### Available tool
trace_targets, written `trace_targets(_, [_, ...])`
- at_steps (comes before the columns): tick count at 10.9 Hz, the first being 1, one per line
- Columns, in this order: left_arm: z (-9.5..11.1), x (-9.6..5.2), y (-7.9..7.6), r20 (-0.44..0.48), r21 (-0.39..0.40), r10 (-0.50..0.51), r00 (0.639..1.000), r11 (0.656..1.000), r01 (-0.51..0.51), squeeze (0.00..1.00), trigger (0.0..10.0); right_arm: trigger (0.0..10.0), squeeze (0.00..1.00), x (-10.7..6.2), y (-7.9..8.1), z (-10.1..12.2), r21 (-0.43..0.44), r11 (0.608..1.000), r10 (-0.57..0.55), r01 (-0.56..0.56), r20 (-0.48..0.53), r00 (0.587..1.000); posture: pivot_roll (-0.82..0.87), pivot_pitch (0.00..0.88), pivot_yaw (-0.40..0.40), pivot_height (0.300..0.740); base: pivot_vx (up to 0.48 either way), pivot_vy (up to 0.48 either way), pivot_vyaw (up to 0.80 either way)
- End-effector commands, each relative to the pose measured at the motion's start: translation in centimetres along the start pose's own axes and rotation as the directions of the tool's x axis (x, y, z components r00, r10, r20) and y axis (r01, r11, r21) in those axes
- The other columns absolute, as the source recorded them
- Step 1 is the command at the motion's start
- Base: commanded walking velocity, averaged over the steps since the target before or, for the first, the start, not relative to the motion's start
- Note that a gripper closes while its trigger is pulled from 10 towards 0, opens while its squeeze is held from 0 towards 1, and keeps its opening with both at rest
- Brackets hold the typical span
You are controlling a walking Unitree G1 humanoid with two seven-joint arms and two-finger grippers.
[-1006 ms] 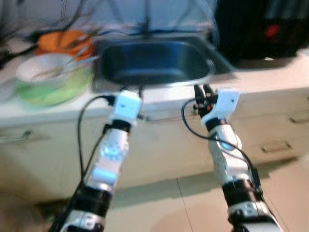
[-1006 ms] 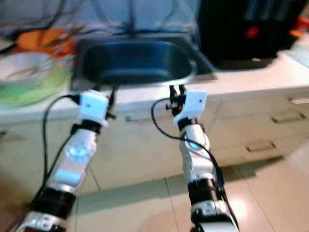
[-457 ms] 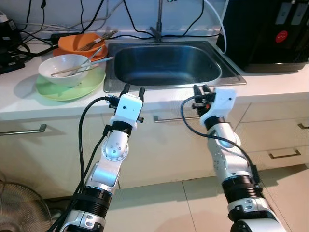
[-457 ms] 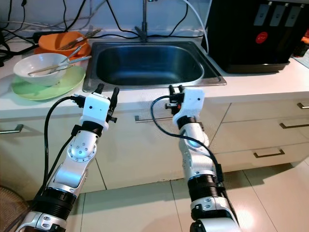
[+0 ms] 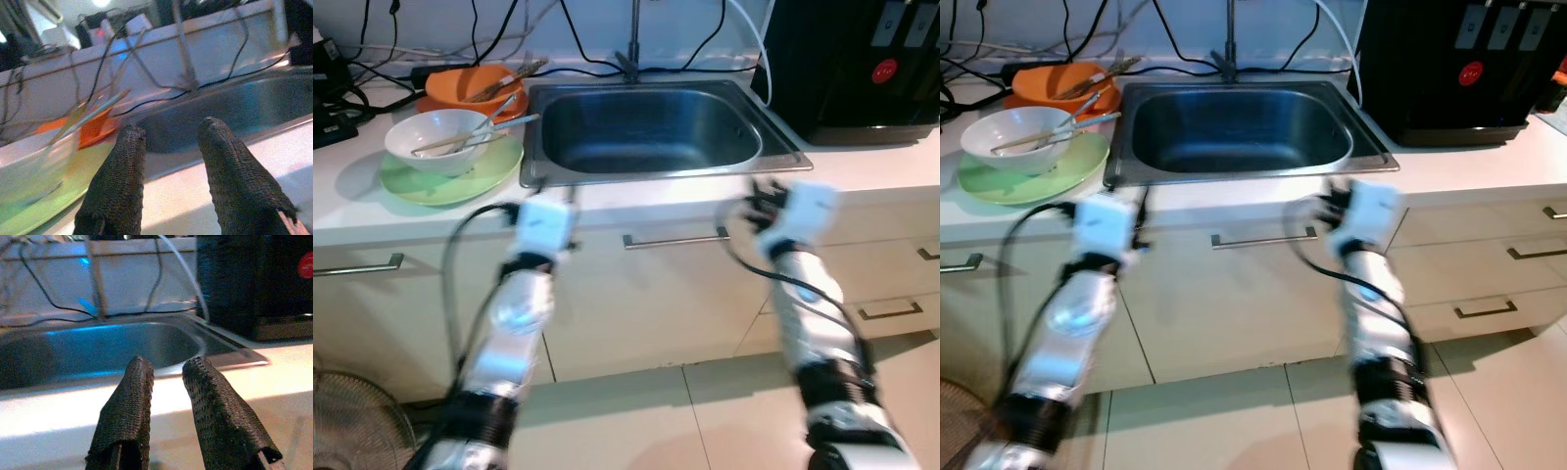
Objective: Kitchen organization
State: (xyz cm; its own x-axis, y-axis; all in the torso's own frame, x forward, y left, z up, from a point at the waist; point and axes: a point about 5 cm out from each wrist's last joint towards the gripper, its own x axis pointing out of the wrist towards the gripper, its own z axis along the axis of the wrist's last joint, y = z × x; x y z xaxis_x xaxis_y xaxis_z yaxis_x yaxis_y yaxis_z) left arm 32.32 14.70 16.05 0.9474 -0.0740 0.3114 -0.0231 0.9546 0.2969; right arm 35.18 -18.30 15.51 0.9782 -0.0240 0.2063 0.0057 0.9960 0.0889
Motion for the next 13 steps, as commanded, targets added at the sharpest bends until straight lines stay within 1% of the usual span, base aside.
trace_targets(1, [0.0, -0.1, 0.6, -0.004, 0.002, 0.015, 1.0, 1.0, -0.015, 0.0, 10.0, 10.0, 0.0, -0.1, -0.6, 0.2, -0.003, 1.0, -0.019, 0.019, 0.011, 1.0, 0.13, 0.008, -0.004, 0.74, 0.0, 0.0, 0.0])
trace_targets(3, [0.2, 0.2, 0.9, 0.001, 0.007, 0.026, 1.0, 1.0, -0.026, 0.0, 10.0, 10.0, 0.0, 0.0, 0.1, 0.2, 0.002, 1.0, -0.006, 0.006, 0.015, 1.0, 0.13, 0.009, -0.004, 0.74, 0.0, 0.0, 0.0])
trace_targets(4, [0.4, 0.3, 0.9, 0.005, 0.011, 0.028, 1.0, 1.0, -0.028, 0.0, 10.0, 10.0, 0.0, 0.0, 0.5, 0.0, -0.003, 1.0, 0.004, -0.004, 0.013, 1.0, 0.13, 0.009, -0.004, 0.74, 0.259, 0.0, 0.0])
trace_targets(7, [0.4, 0.1, 0.7, 0.0, 0.011, 0.032, 0.999, 0.999, -0.032, 0.0, 10.0, 10.0, 0.0, -0.1, 0.4, 0.0, 0.002, 1.0, 0.001, -0.001, 0.013, 1.0, 0.13, 0.025, -0.011, 0.74, 0.289, 0.0, 0.52])
trace_targets(12, [0.5, 0.1, 0.5, -0.002, 0.007, 0.025, 1.0, 1.0, -0.025, 0.0, 10.0, 10.0, 0.0, -0.1, 0.3, -0.1, -0.003, 1.0, -0.004, 0.004, 0.006, 1.0, 0.13, 0.041, -0.011, 0.74, 0.304, 0.0, 0.0])
trace_targets(13, [0.5, 0.1, 0.5, -0.001, 0.006, 0.022, 1.0, 1.0, -0.022, 0.0, 10.0, 10.0, 0.0, -0.1, 0.3, -0.1, -0.006, 1.0, -0.004, 0.004, 0.007, 1.0, 0.13, 0.042, -0.01, 0.74, 0.307, 0.0, 0.52])
